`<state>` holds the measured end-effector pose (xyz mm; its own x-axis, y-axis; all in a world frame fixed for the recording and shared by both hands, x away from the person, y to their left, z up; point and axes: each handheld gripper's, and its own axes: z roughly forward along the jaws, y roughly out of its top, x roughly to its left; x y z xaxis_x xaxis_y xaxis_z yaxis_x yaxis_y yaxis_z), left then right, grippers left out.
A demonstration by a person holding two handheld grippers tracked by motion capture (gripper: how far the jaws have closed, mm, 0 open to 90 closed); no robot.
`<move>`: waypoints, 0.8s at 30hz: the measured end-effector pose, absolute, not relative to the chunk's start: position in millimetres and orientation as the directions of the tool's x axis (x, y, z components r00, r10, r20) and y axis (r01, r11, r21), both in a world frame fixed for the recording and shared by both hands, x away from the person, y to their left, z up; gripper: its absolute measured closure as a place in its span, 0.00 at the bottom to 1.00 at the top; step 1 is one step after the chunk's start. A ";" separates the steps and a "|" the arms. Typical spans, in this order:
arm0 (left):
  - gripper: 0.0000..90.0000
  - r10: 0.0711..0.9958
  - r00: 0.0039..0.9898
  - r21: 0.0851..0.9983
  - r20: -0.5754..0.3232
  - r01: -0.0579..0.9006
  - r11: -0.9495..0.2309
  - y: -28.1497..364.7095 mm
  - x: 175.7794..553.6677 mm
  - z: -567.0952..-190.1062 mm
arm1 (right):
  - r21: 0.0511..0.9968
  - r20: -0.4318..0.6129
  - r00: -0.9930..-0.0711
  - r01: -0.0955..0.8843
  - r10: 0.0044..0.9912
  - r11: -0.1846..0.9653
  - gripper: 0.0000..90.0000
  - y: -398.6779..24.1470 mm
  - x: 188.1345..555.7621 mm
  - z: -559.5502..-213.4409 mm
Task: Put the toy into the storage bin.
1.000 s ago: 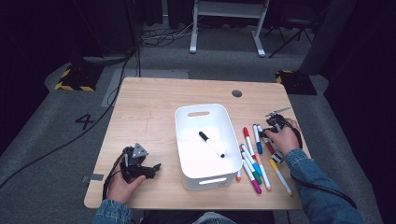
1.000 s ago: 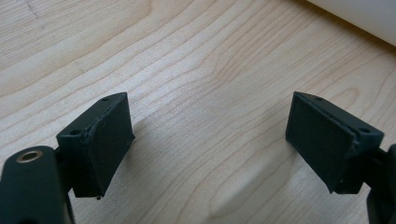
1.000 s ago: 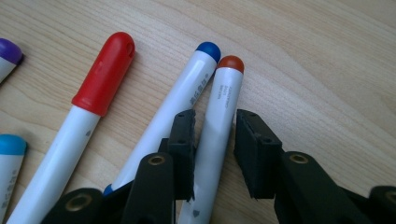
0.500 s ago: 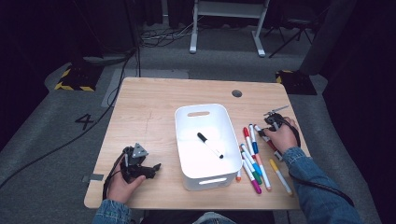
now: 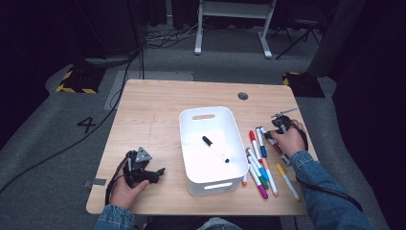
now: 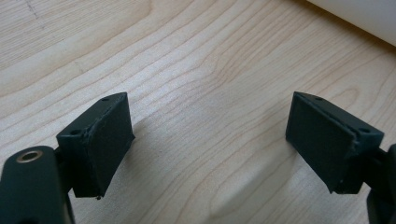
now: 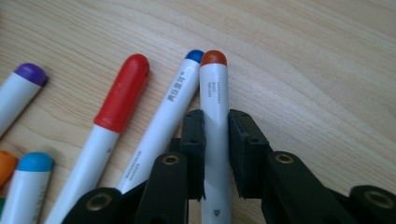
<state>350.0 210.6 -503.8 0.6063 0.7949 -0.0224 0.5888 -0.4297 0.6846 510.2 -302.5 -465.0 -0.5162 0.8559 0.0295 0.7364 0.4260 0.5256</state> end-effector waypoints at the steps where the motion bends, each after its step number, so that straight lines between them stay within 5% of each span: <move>1: 0.17 0.795 0.606 0.685 -0.022 0.589 -0.430 210.5 350.0 -503.9 | 0.528 0.035 -0.512 0.739 0.858 0.419 0.86 -301.1 509.5 -462.6; 24: 0.17 0.795 0.606 0.685 -0.023 0.589 -0.429 210.5 350.0 -503.9 | 0.650 0.086 -0.617 0.630 0.783 0.425 0.86 -279.3 481.4 -378.9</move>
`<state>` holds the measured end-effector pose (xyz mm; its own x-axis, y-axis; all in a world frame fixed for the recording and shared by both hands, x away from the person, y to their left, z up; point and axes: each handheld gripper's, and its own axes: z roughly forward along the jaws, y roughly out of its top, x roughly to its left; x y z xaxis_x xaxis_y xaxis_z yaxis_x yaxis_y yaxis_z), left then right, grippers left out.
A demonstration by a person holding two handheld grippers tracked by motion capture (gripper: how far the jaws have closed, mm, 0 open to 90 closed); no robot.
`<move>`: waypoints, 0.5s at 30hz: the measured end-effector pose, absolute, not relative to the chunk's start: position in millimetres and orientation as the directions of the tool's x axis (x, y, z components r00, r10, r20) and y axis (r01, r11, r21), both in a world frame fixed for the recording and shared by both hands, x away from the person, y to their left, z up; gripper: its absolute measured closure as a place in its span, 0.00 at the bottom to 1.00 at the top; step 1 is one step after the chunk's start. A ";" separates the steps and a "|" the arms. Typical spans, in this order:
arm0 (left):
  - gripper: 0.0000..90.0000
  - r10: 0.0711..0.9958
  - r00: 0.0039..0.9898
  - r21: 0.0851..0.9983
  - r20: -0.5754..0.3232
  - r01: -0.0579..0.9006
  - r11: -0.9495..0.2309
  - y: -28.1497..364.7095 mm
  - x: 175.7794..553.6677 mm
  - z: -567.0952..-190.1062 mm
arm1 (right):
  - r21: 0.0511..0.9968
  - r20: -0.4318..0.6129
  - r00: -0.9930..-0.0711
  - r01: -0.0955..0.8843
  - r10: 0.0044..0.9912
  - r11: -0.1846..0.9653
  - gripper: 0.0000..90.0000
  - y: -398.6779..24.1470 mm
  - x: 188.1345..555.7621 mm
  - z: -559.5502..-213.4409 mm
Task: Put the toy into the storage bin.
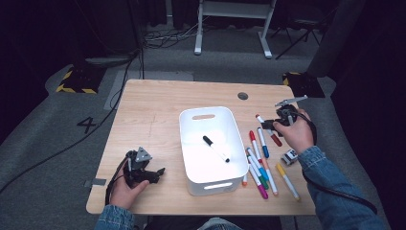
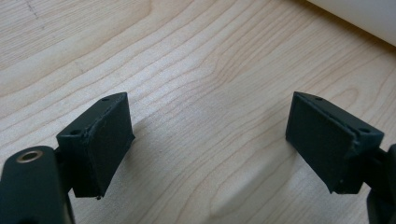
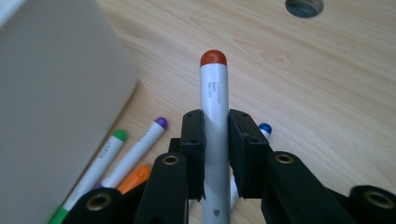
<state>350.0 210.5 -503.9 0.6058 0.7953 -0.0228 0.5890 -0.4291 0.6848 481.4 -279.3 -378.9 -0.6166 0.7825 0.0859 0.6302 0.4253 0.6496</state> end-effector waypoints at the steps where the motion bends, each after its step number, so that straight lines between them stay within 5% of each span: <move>1: 0.17 0.795 0.606 0.685 -0.023 0.589 -0.429 210.5 350.0 -503.9 | 0.658 0.085 -0.623 0.621 0.777 0.426 0.86 -277.5 479.3 -374.7; 15: 0.17 0.796 0.605 0.685 -0.023 0.590 -0.428 210.5 350.0 -503.9 | 0.695 0.096 -0.715 0.546 0.692 0.468 0.86 -249.8 453.8 -336.9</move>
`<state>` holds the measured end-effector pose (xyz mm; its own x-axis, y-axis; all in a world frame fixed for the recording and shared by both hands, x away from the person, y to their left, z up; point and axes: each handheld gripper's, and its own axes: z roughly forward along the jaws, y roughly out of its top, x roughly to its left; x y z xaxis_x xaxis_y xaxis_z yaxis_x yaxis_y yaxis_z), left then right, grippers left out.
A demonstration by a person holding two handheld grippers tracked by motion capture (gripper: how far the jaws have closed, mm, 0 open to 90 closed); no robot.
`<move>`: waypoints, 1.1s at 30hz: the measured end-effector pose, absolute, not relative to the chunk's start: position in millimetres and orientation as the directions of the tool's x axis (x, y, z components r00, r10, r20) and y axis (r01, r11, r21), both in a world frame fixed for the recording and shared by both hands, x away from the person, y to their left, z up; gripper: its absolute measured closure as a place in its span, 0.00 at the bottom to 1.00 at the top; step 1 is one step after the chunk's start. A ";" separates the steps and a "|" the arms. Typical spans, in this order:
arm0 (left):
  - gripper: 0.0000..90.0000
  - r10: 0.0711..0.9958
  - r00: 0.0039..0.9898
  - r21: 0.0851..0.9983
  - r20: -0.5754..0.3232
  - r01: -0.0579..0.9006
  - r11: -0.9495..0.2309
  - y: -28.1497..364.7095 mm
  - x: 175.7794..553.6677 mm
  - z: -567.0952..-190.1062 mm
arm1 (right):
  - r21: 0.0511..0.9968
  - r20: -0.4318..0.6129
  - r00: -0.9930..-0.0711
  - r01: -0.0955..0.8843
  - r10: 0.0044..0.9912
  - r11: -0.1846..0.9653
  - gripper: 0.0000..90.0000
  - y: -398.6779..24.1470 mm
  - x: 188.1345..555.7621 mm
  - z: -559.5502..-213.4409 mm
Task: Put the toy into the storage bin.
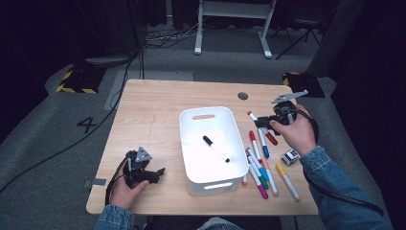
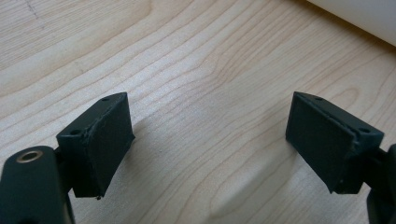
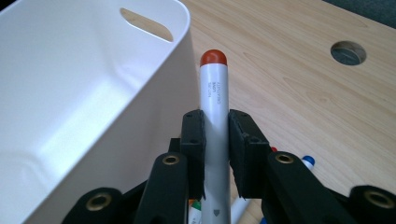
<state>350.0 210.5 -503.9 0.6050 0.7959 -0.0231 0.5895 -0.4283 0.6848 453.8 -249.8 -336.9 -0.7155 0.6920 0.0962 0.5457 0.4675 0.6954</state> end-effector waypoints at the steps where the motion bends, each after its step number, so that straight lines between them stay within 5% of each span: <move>1: 0.17 0.796 0.605 0.685 -0.024 0.590 -0.428 210.5 350.0 -503.9 | 0.696 0.101 -0.717 0.546 0.689 0.466 0.86 -247.8 452.4 -335.3; 33: 0.17 0.800 0.599 0.685 -0.020 0.592 -0.426 209.3 349.7 -503.7 | 0.724 0.198 -0.879 0.430 0.435 0.540 0.86 -161.3 414.4 -312.4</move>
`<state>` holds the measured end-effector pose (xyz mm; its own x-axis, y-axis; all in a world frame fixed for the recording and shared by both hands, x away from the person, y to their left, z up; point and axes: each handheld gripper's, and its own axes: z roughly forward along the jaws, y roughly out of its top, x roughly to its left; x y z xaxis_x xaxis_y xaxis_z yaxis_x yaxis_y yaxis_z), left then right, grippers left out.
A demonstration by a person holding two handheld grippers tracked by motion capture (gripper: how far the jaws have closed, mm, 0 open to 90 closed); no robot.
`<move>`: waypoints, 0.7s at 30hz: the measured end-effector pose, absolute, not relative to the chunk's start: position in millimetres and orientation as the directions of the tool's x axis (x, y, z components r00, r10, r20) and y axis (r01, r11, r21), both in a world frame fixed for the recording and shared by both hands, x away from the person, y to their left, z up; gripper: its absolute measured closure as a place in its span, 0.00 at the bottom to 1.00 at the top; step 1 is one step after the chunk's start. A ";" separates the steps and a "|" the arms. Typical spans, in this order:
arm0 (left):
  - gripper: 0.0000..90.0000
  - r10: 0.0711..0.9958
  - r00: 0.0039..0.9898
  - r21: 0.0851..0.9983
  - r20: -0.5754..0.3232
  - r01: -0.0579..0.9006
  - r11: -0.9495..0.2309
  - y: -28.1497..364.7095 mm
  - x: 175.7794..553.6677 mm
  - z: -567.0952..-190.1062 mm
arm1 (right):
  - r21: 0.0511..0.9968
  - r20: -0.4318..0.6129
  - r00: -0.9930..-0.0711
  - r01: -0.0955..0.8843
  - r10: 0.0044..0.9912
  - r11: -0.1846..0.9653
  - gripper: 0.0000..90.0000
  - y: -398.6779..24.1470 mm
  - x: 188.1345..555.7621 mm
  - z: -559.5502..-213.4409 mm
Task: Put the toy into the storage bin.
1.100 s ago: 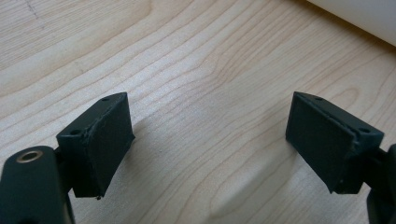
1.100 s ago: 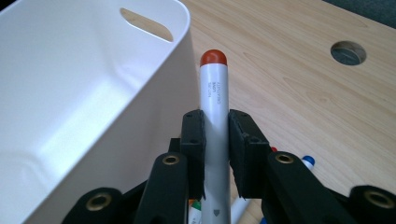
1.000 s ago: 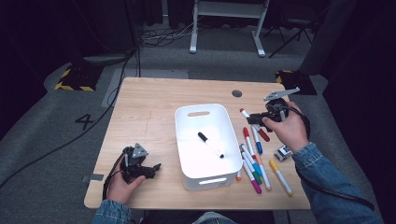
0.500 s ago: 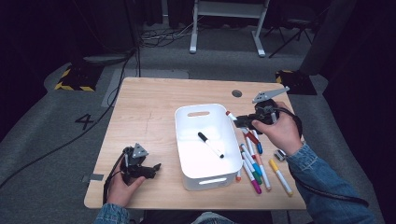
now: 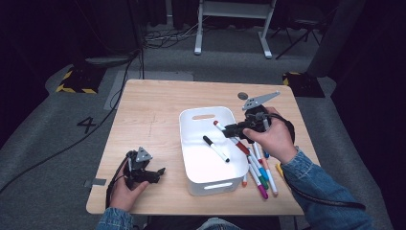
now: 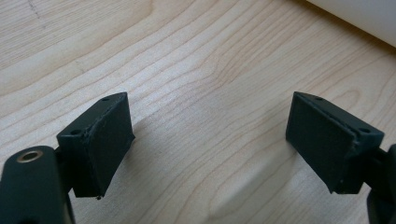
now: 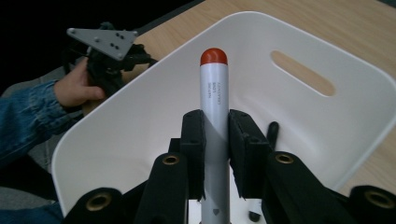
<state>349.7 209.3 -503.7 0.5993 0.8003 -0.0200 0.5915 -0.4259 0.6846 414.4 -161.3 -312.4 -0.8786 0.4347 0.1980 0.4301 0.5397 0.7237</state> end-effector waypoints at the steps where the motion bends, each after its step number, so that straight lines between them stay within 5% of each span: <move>1: 0.17 0.801 0.599 0.686 -0.020 0.591 -0.425 209.3 349.8 -503.8 | 0.724 0.215 -0.881 0.434 0.421 0.537 0.86 -158.5 413.4 -313.5; 21: 0.17 0.803 0.595 0.684 -0.027 0.597 -0.419 208.3 349.0 -504.2 | 0.652 0.212 -0.904 0.413 0.370 0.636 0.86 -148.1 408.2 -339.3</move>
<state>349.0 208.3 -504.2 0.5948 0.8034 -0.0270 0.5973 -0.4193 0.6837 408.2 -148.1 -339.3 -0.9045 0.3704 0.2116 0.4129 0.6356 0.6523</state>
